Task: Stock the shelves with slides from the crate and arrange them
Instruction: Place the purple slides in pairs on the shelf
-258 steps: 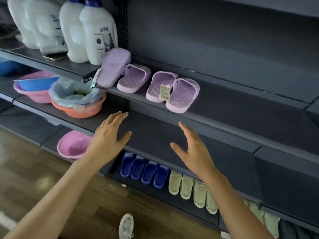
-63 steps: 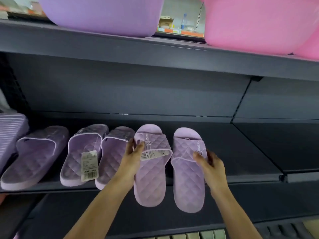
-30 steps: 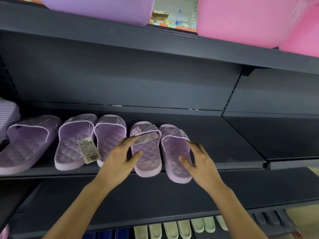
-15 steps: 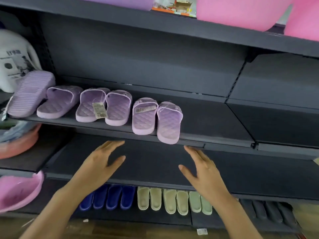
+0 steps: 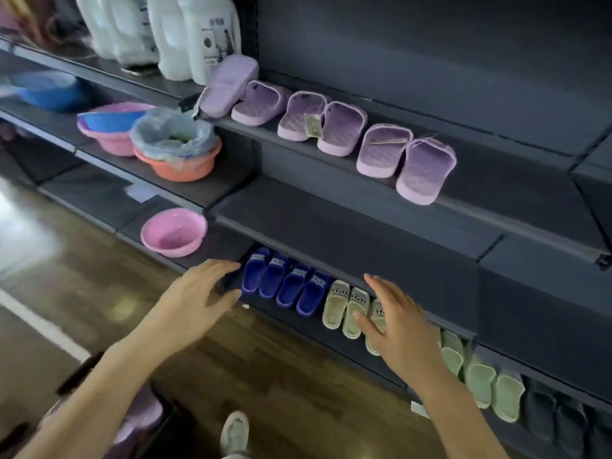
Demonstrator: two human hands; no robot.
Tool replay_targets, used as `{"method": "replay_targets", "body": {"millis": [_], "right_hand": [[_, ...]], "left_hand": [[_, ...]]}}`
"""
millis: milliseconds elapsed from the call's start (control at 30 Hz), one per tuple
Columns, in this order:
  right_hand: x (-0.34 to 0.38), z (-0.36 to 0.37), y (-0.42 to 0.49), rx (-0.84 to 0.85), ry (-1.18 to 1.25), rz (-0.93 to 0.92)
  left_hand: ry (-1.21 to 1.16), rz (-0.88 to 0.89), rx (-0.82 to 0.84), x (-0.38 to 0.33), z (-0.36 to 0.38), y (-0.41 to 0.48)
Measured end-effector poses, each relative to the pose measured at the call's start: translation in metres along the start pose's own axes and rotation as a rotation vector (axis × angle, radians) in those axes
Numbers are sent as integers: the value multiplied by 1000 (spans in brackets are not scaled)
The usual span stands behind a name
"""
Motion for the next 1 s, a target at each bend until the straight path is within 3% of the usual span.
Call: {"method": "replay_targets", "body": {"millis": [633,1000], "right_hand": [[281,200,13,388,0,-472],[402,326,-24,583,-55,-701]], "left_hand": [[137,-547,-170,254,-109,-237],[179,-841,-204,361,-119,-373]]}}
Point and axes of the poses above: each hand's wrist, its own y-axis towards the middle knuckle, its own z-axis out of the palm, x = y × z, the point moved 7 cm from there along y, towards the middle knuckle, and after that the axes turned 13 degrees about y, right-handed, at the moved point
